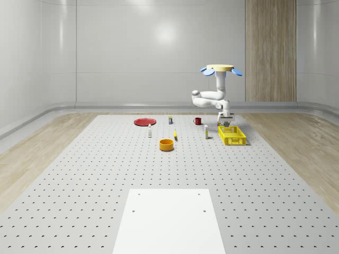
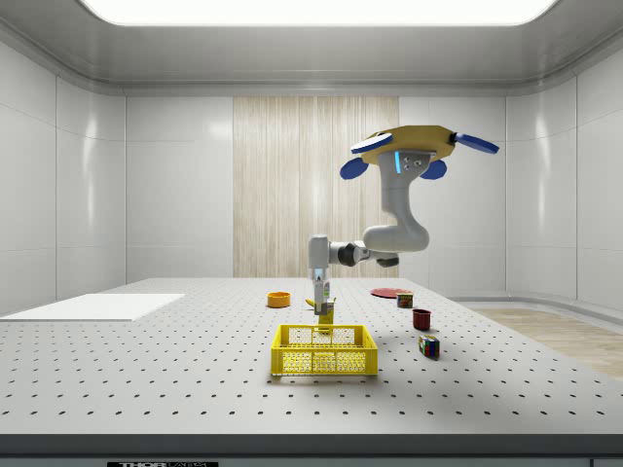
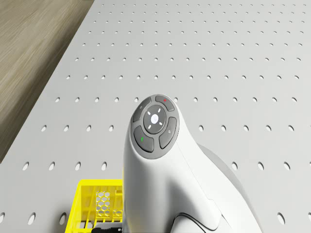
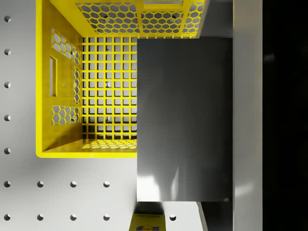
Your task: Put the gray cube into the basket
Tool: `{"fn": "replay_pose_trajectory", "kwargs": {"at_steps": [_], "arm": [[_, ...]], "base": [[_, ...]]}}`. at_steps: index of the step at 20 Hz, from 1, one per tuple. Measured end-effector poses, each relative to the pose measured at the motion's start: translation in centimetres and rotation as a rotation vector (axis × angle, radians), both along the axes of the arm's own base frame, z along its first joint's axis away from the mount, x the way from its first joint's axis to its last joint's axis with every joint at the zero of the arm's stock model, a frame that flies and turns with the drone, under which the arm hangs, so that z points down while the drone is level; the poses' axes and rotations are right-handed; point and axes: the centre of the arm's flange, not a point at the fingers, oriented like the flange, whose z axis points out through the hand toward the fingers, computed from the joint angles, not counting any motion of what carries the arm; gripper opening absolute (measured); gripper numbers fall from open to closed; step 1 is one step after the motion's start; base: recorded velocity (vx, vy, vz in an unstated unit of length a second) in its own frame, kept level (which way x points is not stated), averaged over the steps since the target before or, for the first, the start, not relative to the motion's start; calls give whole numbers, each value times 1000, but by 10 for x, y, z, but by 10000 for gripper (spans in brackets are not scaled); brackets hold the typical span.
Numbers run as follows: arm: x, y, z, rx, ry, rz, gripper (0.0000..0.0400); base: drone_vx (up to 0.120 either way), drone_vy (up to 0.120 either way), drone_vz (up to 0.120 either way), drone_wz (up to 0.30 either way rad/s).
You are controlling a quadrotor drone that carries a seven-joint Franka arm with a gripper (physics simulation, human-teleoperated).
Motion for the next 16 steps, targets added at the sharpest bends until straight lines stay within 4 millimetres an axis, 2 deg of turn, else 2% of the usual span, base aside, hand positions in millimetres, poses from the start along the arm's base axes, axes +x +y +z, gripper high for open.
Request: {"fn": "replay_pose_trajectory", "kwargs": {"at_steps": [5,9,16], "arm": [[0,0,0,0,0,0,250],[0,0,0,0,0,0,250],[0,0,18,0,0,0,250]], "base": [[0,120,-112,0],[0,110,0,0],[0,0,0,0]]}}
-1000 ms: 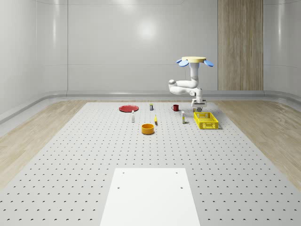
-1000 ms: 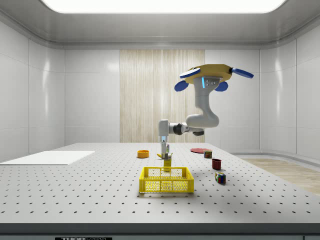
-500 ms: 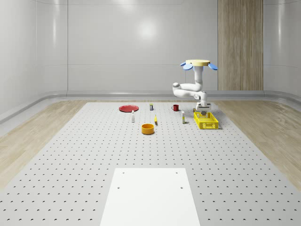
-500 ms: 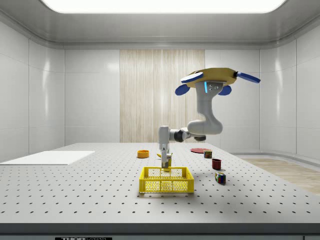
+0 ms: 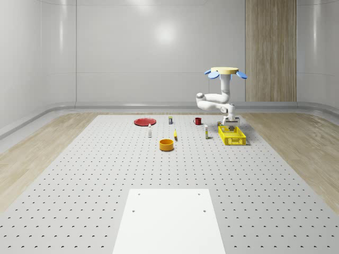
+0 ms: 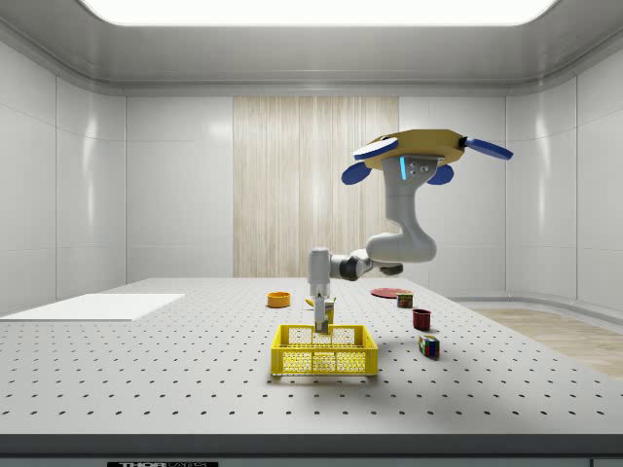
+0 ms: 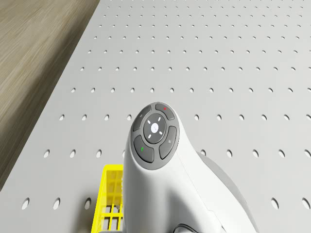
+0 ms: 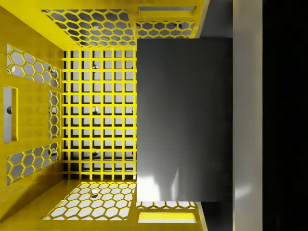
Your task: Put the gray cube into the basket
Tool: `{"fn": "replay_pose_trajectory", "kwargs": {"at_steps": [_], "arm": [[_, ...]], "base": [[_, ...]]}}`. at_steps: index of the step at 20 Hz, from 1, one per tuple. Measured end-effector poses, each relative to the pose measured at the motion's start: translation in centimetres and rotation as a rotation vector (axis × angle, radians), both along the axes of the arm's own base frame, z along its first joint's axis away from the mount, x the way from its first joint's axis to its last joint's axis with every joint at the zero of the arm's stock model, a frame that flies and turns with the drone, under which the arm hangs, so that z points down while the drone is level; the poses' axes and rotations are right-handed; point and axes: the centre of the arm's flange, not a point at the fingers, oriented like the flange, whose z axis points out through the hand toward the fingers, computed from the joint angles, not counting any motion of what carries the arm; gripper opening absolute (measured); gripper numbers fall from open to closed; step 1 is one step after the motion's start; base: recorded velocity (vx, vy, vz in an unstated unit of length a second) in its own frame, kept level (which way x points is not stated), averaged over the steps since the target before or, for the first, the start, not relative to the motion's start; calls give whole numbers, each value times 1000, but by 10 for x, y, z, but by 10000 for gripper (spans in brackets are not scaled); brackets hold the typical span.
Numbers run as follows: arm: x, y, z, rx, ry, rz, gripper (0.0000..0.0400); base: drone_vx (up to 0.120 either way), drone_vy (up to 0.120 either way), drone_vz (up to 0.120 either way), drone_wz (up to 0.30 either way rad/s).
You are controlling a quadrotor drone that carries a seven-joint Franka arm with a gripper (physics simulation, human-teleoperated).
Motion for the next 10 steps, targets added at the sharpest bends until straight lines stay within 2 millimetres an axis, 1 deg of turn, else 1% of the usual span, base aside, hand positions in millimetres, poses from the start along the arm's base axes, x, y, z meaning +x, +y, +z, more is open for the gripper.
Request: {"fn": "replay_pose_trajectory", "kwargs": {"at_steps": [10], "arm": [[0,0,45,0,0,0,250]], "base": [[0,0,0,0]]}}
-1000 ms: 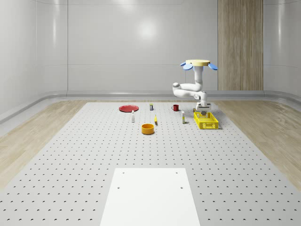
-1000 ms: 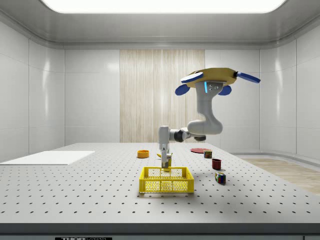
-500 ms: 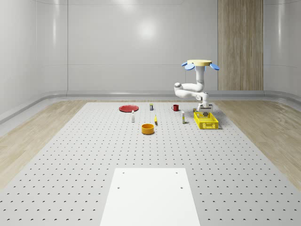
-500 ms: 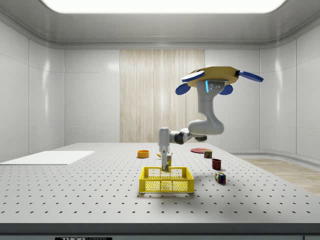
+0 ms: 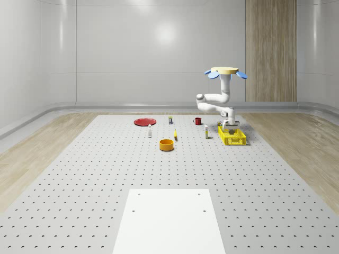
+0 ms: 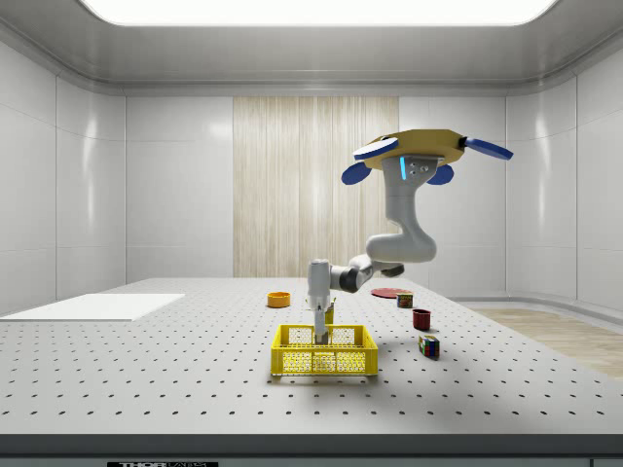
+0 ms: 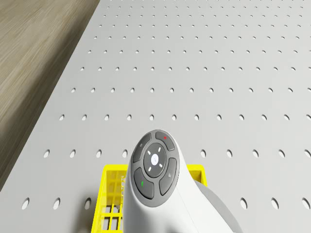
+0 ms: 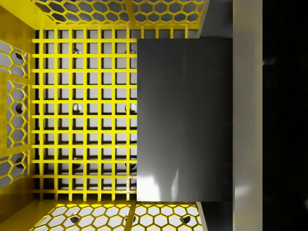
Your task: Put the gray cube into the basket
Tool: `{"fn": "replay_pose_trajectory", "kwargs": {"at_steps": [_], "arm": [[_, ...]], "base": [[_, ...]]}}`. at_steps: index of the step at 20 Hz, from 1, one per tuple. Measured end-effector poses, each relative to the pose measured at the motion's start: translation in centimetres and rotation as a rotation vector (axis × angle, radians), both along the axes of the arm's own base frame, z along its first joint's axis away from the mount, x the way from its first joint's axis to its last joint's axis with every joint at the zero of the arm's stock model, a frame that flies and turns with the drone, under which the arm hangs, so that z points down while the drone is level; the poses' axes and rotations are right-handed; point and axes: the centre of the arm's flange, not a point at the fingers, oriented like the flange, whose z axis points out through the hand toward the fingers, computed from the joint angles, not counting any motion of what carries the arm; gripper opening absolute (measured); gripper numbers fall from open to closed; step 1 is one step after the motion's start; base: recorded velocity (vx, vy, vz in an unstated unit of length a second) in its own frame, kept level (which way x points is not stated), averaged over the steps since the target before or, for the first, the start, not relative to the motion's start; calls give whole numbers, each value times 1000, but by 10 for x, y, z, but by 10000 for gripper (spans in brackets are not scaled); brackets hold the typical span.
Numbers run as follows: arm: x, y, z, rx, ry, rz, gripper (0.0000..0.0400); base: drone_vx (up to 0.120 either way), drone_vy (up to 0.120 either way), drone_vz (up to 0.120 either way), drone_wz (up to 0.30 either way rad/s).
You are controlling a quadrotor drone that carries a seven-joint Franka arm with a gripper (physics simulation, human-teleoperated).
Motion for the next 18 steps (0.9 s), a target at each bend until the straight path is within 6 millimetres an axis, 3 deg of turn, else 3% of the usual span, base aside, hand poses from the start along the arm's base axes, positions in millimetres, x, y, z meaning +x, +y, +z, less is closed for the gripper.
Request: {"fn": "replay_pose_trajectory", "kwargs": {"at_steps": [5,9,13,18], "arm": [[0,0,17,0,0,0,250],[0,0,23,0,0,0,335],[0,0,15,0,0,0,376],[0,0,-3,0,0,0,393]], "base": [[0,0,0,0],[0,0,0,0],[0,0,0,0],[0,0,0,0]]}}
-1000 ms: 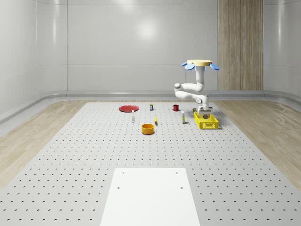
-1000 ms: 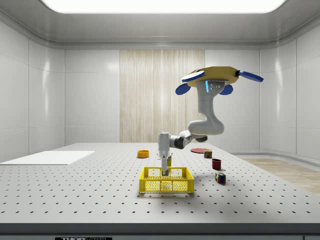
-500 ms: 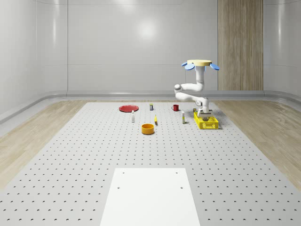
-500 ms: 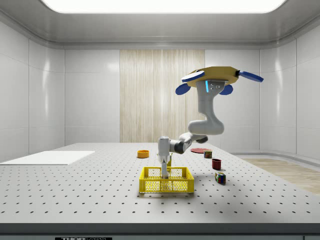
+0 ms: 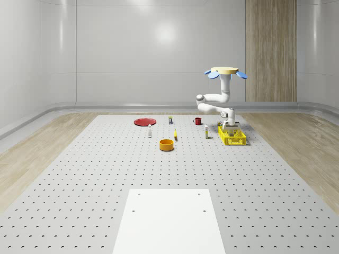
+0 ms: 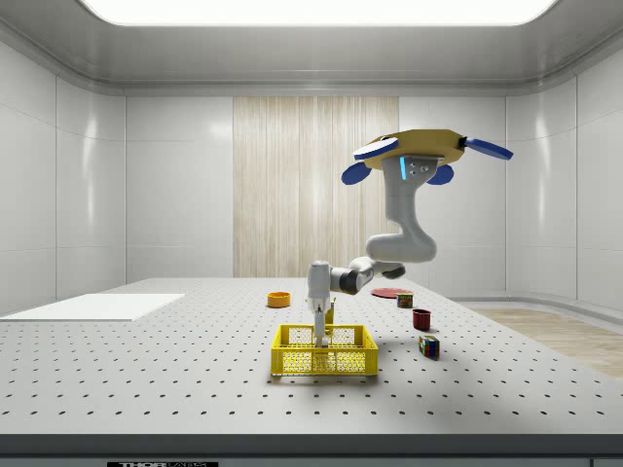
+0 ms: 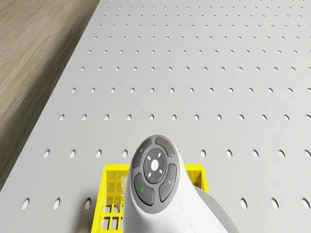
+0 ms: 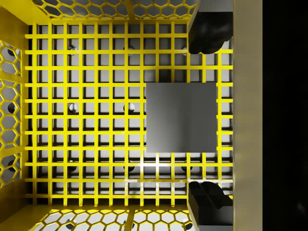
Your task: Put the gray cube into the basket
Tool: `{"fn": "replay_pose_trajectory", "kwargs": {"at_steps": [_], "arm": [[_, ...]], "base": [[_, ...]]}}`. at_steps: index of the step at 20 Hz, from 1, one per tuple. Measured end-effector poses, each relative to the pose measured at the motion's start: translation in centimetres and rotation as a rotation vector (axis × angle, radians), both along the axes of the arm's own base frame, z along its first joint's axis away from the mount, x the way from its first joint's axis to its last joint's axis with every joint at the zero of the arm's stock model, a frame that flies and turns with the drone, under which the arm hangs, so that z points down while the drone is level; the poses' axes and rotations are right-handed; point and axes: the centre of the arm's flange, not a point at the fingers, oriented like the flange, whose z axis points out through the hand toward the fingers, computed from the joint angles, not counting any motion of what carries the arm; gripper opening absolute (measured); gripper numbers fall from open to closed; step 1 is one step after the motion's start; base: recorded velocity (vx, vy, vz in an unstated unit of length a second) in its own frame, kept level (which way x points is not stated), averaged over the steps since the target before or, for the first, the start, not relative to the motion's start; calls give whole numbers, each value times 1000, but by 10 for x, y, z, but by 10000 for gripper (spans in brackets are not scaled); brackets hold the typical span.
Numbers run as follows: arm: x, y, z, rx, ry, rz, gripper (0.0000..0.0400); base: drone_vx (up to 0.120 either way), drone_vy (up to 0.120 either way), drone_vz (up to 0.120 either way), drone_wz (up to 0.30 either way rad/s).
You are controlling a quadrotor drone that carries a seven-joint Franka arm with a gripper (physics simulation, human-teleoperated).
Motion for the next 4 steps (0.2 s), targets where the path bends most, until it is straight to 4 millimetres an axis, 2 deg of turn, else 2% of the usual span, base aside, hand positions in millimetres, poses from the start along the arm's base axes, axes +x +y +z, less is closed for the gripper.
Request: {"fn": "replay_pose_trajectory", "kwargs": {"at_steps": [4], "arm": [[0,0,-9,0,0,0,397]], "base": [[0,0,0,0]]}}
